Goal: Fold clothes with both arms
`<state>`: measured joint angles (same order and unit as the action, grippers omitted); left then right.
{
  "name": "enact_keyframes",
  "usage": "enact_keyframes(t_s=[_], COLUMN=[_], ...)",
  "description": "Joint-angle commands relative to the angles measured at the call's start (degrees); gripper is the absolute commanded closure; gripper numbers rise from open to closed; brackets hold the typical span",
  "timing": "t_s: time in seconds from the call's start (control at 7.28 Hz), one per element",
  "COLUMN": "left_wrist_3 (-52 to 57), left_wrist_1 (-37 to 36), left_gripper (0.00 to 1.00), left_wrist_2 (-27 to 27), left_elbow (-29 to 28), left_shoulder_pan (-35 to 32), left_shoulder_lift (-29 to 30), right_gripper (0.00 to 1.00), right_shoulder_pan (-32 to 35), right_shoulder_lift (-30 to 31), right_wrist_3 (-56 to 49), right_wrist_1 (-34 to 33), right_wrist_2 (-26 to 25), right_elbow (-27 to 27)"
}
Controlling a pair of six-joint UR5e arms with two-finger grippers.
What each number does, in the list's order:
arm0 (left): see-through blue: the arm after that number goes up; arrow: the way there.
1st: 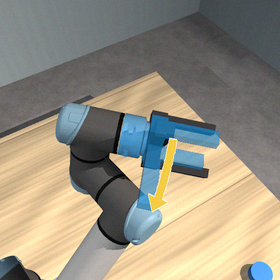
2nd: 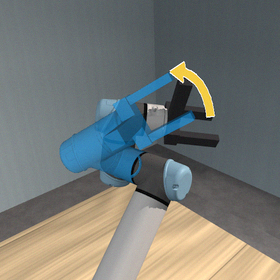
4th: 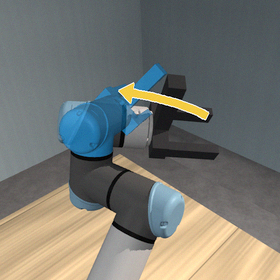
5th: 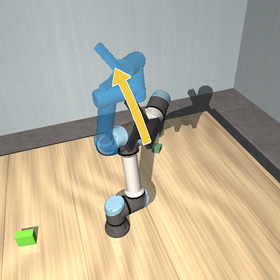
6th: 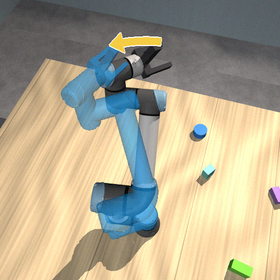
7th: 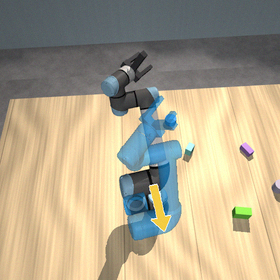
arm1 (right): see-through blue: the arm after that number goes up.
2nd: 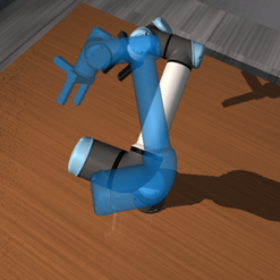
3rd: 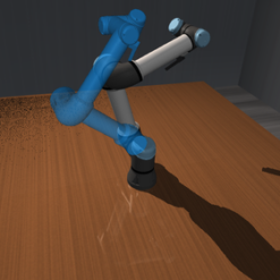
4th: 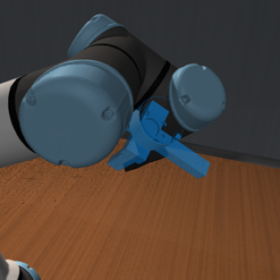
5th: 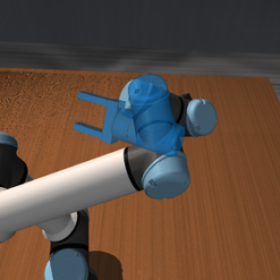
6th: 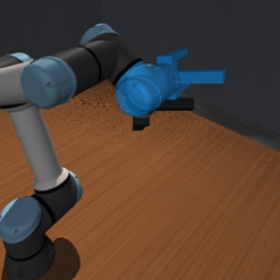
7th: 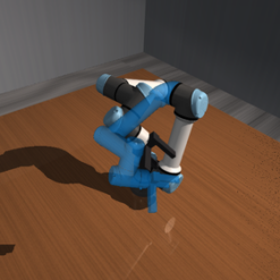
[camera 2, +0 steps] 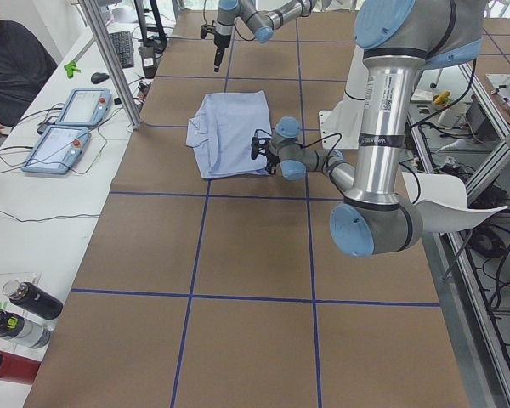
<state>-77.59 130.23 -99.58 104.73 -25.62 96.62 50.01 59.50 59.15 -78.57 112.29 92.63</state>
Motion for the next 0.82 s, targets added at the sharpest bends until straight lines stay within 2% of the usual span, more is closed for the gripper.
enact_keyframes(t_s=[0.0,0.27,0.55,0.69], left_wrist_3=[0.2,0.2,0.8,1.1], left_wrist_1=[-0.1,-0.4,-5.7,-5.8], left_gripper=[1.00,1.00,1.00,1.00], left_wrist_2=[0.0,0.0,-0.4,-0.4], left_elbow=[0.0,0.0,2.0,2.1], left_shoulder_pan=[-0.5,-0.6,-0.7,-0.7], left_shoulder_lift=[0.0,0.1,0.7,0.7], right_gripper=[0.00,0.00,0.00,0.00], right_shoulder_pan=[0.0,0.0,0.0,0.0], right_shoulder_lift=[0.0,0.0,0.0,0.0], right_wrist_3=[0.0,0.0,-0.1,-0.1], right_wrist_1=[0.0,0.0,0.0,0.0], right_wrist_2=[0.0,0.0,0.0,0.0], right_elbow=[0.0,-0.1,-0.1,-0.1])
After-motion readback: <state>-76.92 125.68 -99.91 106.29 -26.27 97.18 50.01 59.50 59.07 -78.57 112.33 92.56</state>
